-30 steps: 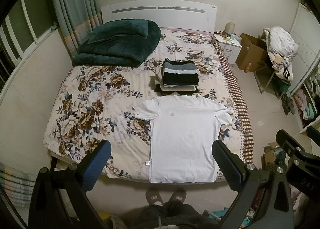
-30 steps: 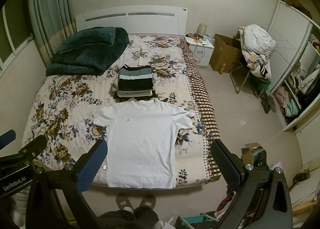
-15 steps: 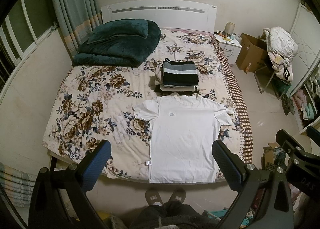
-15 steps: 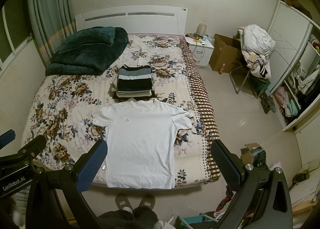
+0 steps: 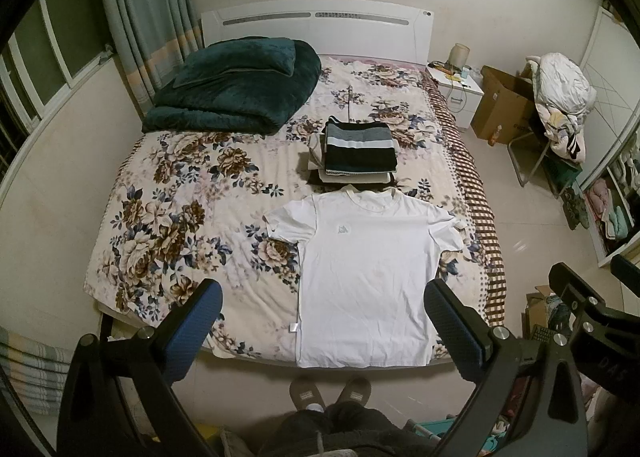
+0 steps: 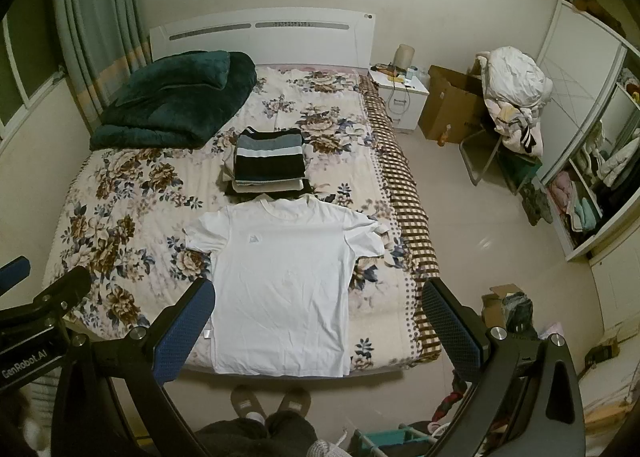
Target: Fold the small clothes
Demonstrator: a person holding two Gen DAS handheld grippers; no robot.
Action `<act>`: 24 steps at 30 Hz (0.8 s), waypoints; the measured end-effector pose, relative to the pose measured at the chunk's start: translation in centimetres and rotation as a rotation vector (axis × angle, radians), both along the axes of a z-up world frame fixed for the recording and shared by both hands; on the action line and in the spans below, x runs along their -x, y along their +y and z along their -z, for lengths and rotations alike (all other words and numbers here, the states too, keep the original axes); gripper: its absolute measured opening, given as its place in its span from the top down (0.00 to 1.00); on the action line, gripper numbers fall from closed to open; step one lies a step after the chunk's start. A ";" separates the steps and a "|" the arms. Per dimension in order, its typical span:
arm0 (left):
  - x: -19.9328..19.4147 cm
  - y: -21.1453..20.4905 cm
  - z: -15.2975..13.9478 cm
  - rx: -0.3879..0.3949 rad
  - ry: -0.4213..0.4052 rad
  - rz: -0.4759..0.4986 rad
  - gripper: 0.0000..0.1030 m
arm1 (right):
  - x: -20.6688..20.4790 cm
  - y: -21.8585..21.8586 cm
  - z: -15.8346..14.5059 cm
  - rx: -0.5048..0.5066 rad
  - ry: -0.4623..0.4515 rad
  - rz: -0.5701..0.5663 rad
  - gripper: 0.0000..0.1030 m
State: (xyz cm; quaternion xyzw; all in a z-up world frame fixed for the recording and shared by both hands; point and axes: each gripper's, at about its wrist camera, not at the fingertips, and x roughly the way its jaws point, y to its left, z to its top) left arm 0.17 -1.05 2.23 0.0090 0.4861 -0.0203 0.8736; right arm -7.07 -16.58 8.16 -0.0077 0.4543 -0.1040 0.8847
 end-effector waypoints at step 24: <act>-14.7 -3.6 20.0 -0.190 0.029 -0.076 0.00 | -10.7 -14.7 23.5 -0.312 0.153 0.419 0.00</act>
